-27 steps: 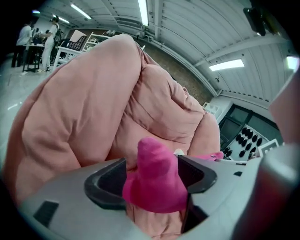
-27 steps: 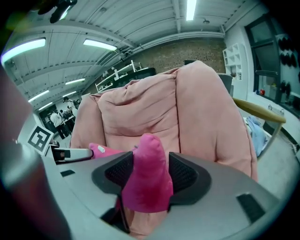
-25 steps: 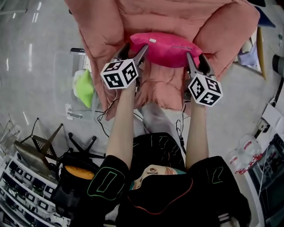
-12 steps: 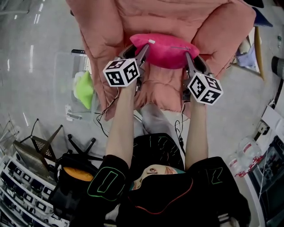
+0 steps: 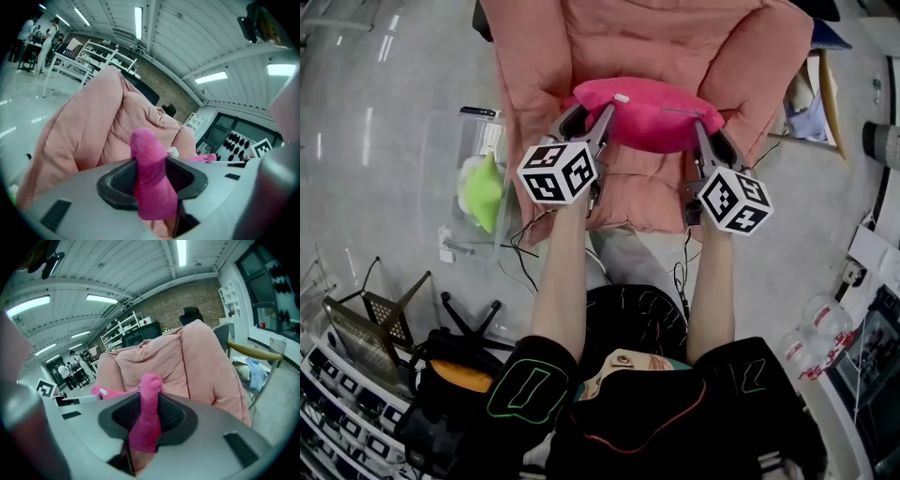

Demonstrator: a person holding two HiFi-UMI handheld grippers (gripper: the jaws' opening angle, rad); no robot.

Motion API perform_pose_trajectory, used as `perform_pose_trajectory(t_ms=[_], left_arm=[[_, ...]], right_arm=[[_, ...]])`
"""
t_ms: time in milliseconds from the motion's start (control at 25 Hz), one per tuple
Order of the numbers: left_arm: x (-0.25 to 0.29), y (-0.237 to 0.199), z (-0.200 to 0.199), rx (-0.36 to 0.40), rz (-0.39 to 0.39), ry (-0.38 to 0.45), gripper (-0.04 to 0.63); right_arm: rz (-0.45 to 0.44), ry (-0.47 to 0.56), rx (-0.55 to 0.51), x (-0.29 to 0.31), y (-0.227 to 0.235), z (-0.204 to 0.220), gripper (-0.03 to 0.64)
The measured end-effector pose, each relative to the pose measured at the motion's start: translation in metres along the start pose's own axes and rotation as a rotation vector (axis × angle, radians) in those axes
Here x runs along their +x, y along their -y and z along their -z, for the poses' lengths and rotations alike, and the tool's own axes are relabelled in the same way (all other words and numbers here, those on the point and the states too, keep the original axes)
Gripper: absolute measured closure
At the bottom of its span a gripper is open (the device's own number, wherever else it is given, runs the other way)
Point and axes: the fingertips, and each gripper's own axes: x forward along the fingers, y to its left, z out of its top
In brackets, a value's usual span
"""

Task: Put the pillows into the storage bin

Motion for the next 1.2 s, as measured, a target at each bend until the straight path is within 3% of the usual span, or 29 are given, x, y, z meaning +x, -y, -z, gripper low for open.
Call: perform_pose_trajectory(t_ms=[280, 680, 960, 1200], left_arm=[[-0.063, 0.020, -0.030, 0.007, -0.025, 0.096, 0.419], [-0.164, 0.007, -0.107, 0.041, -0.096, 0.302, 0.422], [-0.255, -0.044, -0.142, 0.013, -0.214, 0.451, 0.422], [-0.342, -0.106, -0.149, -0.030, -0.322, 0.523, 0.422]], right_arm=[[-0.041, 0.053, -0.043, -0.040, -0.046, -0.027, 0.511], [-0.205, 0.140, -0.145, -0.050, -0.156, -0.078, 0.512], [-0.372, 0.144, -0.248, -0.038, -0.267, -0.087, 0.512], [-0.491, 0.097, -0.309, -0.024, -0.371, -0.056, 0.512]])
